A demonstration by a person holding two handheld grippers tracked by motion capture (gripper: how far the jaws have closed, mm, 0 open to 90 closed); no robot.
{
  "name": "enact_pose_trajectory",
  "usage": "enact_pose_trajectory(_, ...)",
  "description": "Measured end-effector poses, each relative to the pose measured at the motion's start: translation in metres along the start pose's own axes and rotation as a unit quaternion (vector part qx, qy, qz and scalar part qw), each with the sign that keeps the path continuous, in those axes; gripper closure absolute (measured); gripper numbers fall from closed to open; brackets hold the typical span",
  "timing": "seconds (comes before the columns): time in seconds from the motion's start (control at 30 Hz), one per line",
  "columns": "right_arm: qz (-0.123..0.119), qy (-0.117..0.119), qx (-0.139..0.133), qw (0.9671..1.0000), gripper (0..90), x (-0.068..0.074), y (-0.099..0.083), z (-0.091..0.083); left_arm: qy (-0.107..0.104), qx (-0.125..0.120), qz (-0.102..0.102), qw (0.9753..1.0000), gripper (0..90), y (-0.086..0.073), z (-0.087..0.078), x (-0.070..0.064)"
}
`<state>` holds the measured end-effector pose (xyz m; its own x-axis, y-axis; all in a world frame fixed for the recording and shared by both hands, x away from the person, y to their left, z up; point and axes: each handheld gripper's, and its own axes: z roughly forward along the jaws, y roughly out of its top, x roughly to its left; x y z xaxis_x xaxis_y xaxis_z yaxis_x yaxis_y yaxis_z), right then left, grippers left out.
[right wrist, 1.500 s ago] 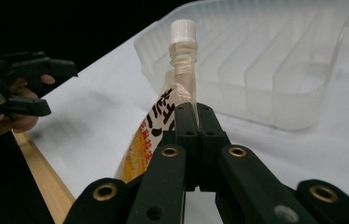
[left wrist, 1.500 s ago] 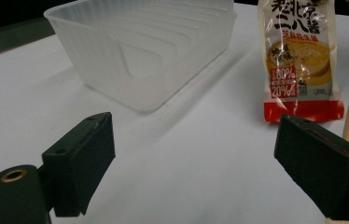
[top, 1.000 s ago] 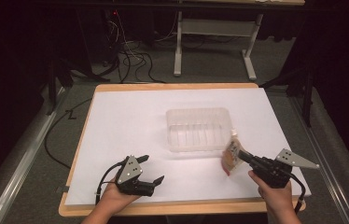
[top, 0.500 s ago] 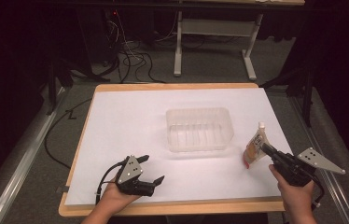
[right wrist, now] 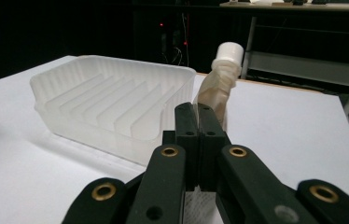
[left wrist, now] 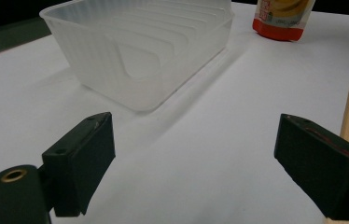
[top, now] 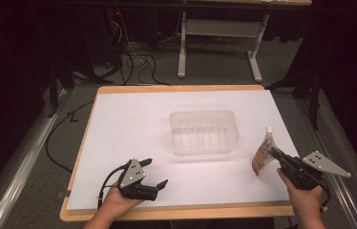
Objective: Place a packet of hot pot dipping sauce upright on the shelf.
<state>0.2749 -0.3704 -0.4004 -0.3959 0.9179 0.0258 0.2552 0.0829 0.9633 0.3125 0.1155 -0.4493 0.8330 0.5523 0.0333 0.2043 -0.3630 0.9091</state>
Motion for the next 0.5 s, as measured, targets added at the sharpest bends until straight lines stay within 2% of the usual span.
enact_pose_trajectory(0.23,-0.009,-0.002,0.006,0.9999,90.0,0.0009,-0.0005,0.0008,0.0,0.0,-0.001,1.0,12.9,0.0,0.0,0.0002)
enact_pose_trajectory(0.3,-0.005,0.001,0.002,1.0,90.0,0.0003,-0.0016,0.0016,0.0,0.0,-0.001,1.0,12.9,0.0,-0.0001,0.0001)
enact_pose_trajectory(0.5,0.001,-0.005,0.006,1.0,79.1,0.0026,-0.0039,0.0035,-0.001,0.0,0.0,1.0,12.9,0.0,-0.0003,-0.0002)
